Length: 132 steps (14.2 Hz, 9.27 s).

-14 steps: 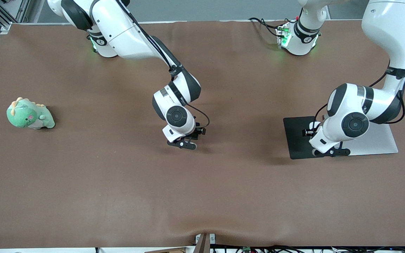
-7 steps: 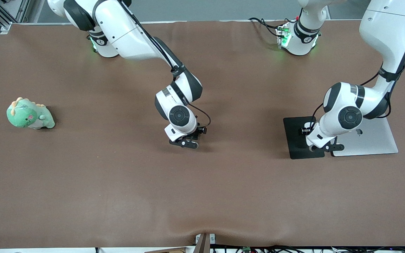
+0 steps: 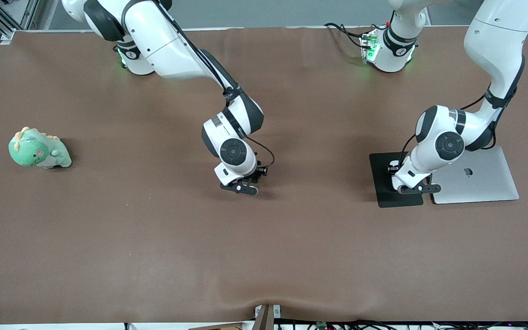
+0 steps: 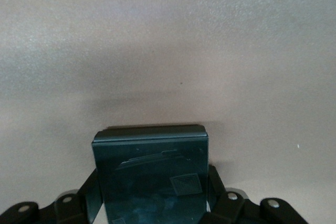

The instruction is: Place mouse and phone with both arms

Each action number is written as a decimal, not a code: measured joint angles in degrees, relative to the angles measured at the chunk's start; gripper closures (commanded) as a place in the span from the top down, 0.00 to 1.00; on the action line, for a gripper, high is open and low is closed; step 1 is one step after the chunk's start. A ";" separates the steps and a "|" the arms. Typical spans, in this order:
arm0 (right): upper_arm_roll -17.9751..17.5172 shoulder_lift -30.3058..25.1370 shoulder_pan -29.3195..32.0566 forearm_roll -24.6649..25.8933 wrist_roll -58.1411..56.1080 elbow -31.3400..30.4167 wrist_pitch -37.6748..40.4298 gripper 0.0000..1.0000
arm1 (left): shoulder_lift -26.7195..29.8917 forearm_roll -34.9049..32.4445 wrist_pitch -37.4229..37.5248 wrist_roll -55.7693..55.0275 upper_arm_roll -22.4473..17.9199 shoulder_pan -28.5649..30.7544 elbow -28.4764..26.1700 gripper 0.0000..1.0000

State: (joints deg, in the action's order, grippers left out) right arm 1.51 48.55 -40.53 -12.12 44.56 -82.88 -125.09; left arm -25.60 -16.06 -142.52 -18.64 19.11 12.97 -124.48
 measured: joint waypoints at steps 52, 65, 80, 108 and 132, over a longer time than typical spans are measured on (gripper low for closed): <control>5.18 -33.31 40.79 9.62 -50.02 -38.64 3.86 0.00 | 26.89 15.27 59.77 13.07 -15.66 -15.22 37.81 1.00; 6.57 -26.19 46.02 11.12 -60.15 -48.25 -14.89 0.00 | 27.19 15.27 58.52 13.07 -15.51 -15.23 37.78 1.00; 4.38 -26.05 45.52 11.11 -61.29 -36.30 3.11 1.00 | 26.82 15.27 54.91 12.97 -14.19 -15.46 37.33 1.00; 2.15 -33.62 44.59 3.87 -62.80 19.25 53.58 1.00 | 24.53 15.27 53.86 12.98 -14.12 -15.70 37.29 1.00; 2.25 -50.17 38.70 16.97 -61.81 -1.92 49.60 1.00 | 30.92 15.27 57.30 13.04 -13.88 -15.26 35.89 1.00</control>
State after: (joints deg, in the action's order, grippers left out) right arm 3.76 -1.62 -1.83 4.85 -17.25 -84.80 -75.50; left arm 5.31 -0.78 -85.22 -5.59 5.23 -2.28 -88.59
